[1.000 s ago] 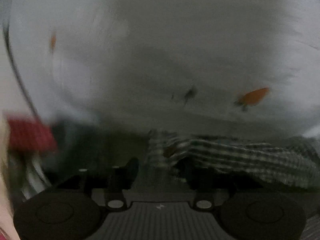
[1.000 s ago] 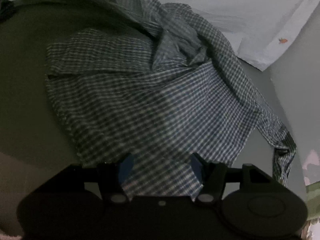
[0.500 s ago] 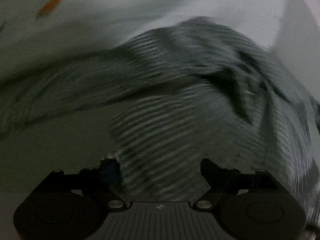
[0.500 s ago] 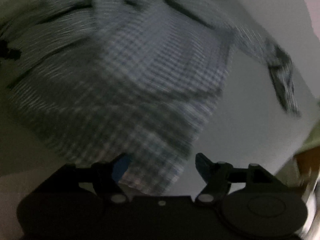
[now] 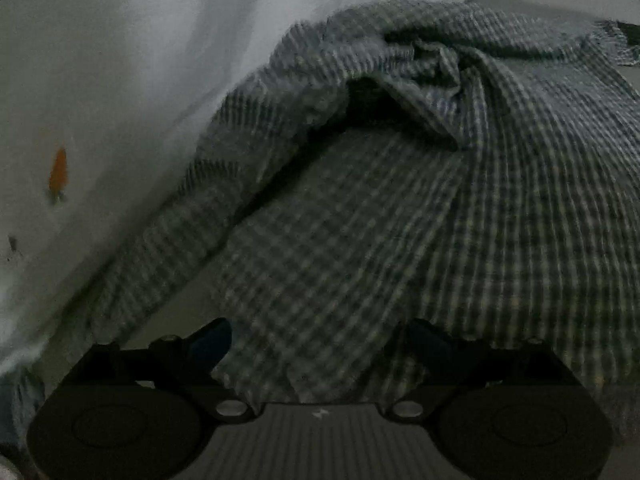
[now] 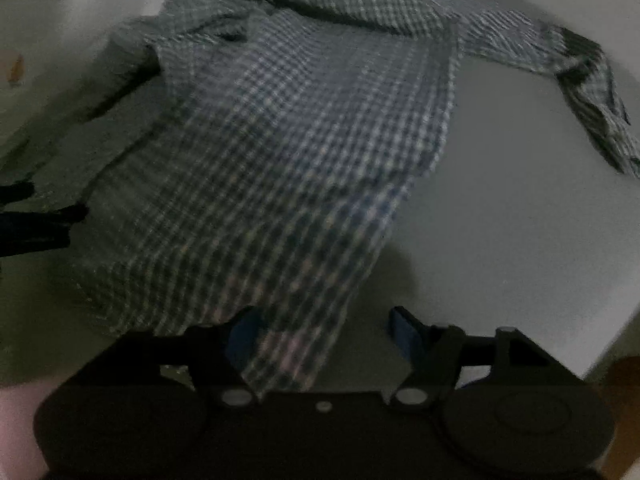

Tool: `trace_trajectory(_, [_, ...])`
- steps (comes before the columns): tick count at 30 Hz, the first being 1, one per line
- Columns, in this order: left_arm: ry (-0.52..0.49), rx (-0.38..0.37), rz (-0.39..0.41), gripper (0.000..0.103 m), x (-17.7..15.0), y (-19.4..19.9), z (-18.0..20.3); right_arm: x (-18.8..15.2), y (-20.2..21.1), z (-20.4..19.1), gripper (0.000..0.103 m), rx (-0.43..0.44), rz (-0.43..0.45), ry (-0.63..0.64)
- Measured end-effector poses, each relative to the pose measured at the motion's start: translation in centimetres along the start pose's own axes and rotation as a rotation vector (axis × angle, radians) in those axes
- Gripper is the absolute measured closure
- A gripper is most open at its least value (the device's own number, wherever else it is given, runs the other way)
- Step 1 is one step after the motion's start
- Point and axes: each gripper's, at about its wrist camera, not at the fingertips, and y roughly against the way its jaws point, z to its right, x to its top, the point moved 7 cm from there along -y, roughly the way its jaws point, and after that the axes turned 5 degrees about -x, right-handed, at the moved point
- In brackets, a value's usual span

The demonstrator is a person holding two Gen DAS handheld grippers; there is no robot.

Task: Fold clothes

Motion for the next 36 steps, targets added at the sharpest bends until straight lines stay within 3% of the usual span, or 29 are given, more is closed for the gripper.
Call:
trace_trajectory(1, [-0.015,0.005,0.002,0.007,0.2,-0.1,0.1,0.2,-0.2,0.0,0.032,0.007,0.006,0.026])
trace_trajectory(5, [-0.022,0.033,0.014,0.035,1.7,-0.8,0.1,1.1,-1.0,-0.1,0.033,0.021,0.037,0.112])
trace_trajectory(6, [-0.013,0.034,0.011,0.041,2.0,-1.0,0.1,1.2,-1.1,-0.2,0.046,0.021,0.055,0.126])
trace_trajectory(7, [0.017,0.027,0.001,0.05,2.4,-1.3,0.1,1.3,-1.1,-0.5,0.072,0.009,0.088,0.159])
trace_trajectory(9, [0.079,0.028,-0.036,0.076,3.0,-1.6,-0.1,1.6,-1.0,-0.7,0.101,-0.028,0.119,0.242])
trace_trajectory(10, [0.08,0.08,-0.026,0.09,3.1,-1.2,-0.4,1.7,-0.5,-0.7,0.102,-0.034,0.142,0.282])
trace_trajectory(14, [0.115,0.259,-0.009,0.095,2.9,1.6,-2.4,2.1,3.1,0.2,0.102,-0.038,0.245,0.411])
trace_trajectory(18, [0.327,0.295,-0.04,0.1,0.1,6.8,-5.4,2.9,8.6,4.0,0.102,-0.007,0.332,0.427])
trace_trajectory(20, [0.452,0.287,-0.061,0.1,-2.0,9.4,-6.3,3.3,11.0,6.5,0.102,0.012,0.362,0.421])
trace_trajectory(22, [0.569,0.218,-0.057,0.097,-3.8,11.2,-6.4,3.4,12.3,9.0,0.102,0.018,0.374,0.422])
trace_trajectory(24, [0.609,0.156,-0.046,0.094,-4.5,12.4,-4.7,3.4,12.1,11.0,0.102,0.007,0.368,0.427])
trace_trajectory(27, [0.557,0.086,-0.044,0.068,-4.1,12.7,-0.7,3.3,10.4,12.9,0.102,-0.029,0.355,0.453])
trace_trajectory(29, [0.481,0.058,-0.045,0.045,-3.2,11.8,2.1,3.3,9.4,13.4,0.102,-0.052,0.344,0.433])
trace_trajectory(30, [0.442,0.044,-0.046,0.039,-2.7,11.4,3.5,3.3,9.0,13.6,0.102,-0.05,0.337,0.413])
trace_trajectory(32, [0.359,0.062,-0.056,0.021,-1.7,9.8,4.6,3.4,8.6,13.6,0.102,-0.049,0.332,0.377])
trace_trajectory(36, [0.286,0.082,-0.109,0.02,-0.5,5.8,4.2,3.2,7.8,13.4,0.102,-0.086,0.323,0.36])
